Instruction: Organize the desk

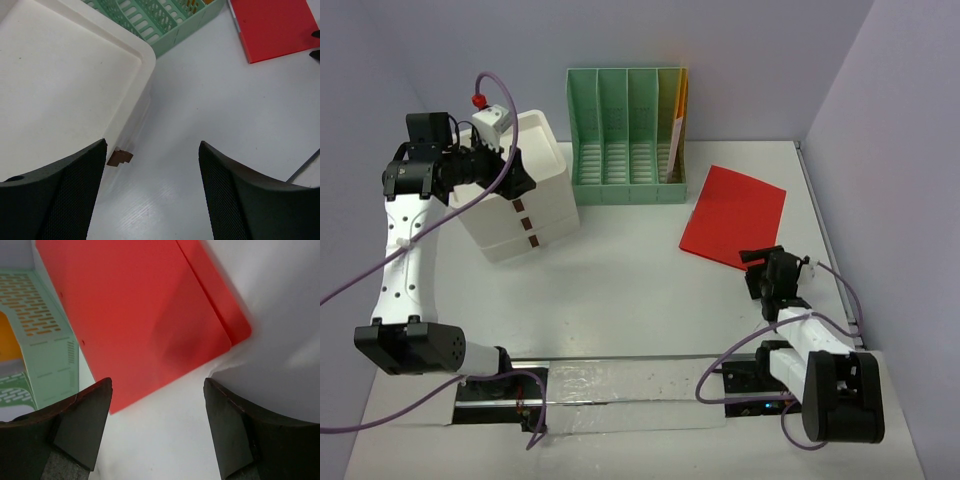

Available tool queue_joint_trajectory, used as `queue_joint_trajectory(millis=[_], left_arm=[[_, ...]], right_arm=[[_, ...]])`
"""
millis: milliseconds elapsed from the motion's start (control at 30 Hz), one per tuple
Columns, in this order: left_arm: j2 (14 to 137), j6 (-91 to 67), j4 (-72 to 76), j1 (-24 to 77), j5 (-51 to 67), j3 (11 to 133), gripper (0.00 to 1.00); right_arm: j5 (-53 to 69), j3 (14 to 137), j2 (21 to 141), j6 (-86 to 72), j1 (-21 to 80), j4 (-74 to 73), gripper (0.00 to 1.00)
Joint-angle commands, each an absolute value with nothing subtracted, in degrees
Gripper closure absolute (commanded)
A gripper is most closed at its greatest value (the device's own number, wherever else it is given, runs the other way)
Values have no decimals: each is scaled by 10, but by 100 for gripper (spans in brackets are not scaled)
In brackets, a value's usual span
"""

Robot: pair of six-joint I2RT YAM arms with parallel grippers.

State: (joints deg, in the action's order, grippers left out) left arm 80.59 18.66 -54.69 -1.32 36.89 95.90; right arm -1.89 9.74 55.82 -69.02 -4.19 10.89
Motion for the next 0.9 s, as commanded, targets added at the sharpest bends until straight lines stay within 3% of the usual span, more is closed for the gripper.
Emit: queue_joint_trajectory(millis=[0, 400, 733, 867], left_arm=[[793, 203, -544, -14, 364, 968, 19], [796, 203, -539, -14, 357, 968, 19], [803, 196, -539, -14, 365, 972, 19], [805, 194, -539, -14, 364, 971, 19]], right_arm=[[-62, 91, 595, -705, -46, 238, 20], [-92, 57, 648, -706, -46, 349, 30], [-71, 28, 764, -756, -46, 504, 37], [-73, 27, 791, -760, -46, 536, 46]])
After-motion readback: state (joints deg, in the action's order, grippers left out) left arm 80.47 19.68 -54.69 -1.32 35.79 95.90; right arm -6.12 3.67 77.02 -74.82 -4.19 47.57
